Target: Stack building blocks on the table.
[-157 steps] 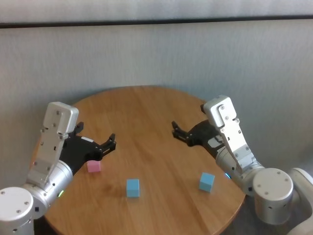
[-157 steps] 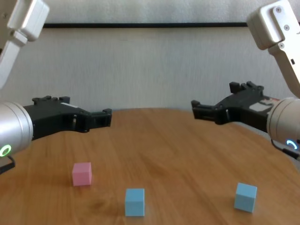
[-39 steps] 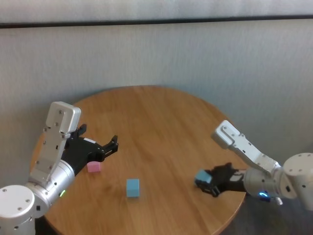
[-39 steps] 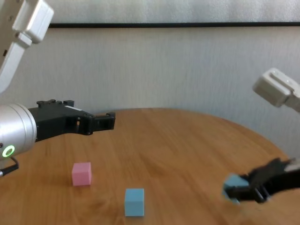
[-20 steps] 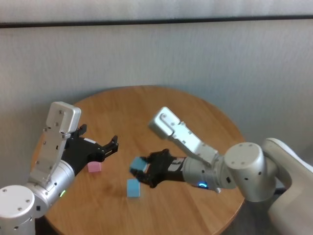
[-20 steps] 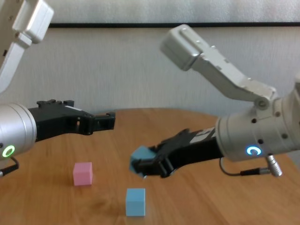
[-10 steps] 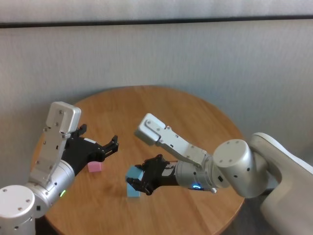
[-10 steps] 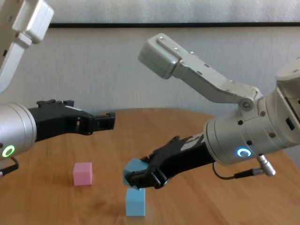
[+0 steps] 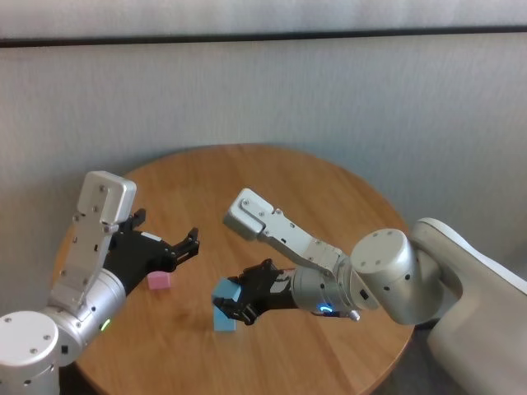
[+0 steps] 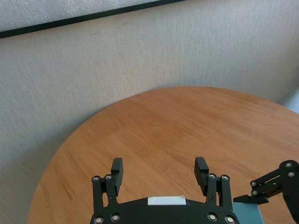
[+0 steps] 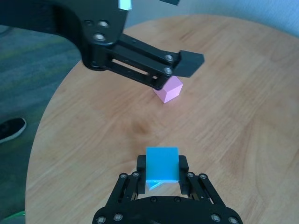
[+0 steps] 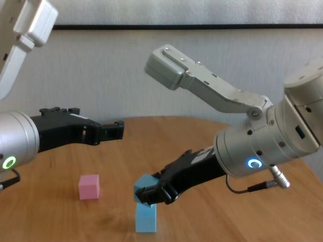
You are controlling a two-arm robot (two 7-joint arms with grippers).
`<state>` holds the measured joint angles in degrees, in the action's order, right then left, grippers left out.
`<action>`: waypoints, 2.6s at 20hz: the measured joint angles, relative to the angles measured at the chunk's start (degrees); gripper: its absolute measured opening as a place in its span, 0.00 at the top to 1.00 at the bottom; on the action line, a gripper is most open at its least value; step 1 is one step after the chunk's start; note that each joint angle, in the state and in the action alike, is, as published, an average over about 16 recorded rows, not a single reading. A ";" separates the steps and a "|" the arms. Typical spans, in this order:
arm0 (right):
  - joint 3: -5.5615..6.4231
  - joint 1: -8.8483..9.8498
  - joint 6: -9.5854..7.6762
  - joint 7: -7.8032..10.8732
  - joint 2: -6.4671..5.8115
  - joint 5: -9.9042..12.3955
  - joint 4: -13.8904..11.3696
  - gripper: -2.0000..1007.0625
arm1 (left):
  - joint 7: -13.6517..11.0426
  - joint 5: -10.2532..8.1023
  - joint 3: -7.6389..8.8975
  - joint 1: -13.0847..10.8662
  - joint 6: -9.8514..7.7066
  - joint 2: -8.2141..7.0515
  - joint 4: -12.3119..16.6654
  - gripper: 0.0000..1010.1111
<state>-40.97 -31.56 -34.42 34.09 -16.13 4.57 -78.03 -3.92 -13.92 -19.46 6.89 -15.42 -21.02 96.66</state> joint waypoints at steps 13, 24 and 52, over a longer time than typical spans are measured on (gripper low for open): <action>-0.45 -2.18 -0.74 1.93 0.98 0.99 3.16 0.63 | 0.00 0.00 0.00 0.00 0.00 0.00 0.00 0.01; -2.14 -4.05 -1.57 3.41 0.98 1.28 4.75 0.63 | 0.00 0.00 0.00 0.00 0.00 0.00 0.00 0.01; -3.07 -5.33 -1.76 3.95 1.28 1.63 6.08 0.36 | 0.00 0.00 0.00 -0.01 0.00 0.00 0.00 0.01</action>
<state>-44.04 -36.89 -36.18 38.04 -14.85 6.20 -71.95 -3.92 -13.92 -19.47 6.88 -15.42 -21.02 96.66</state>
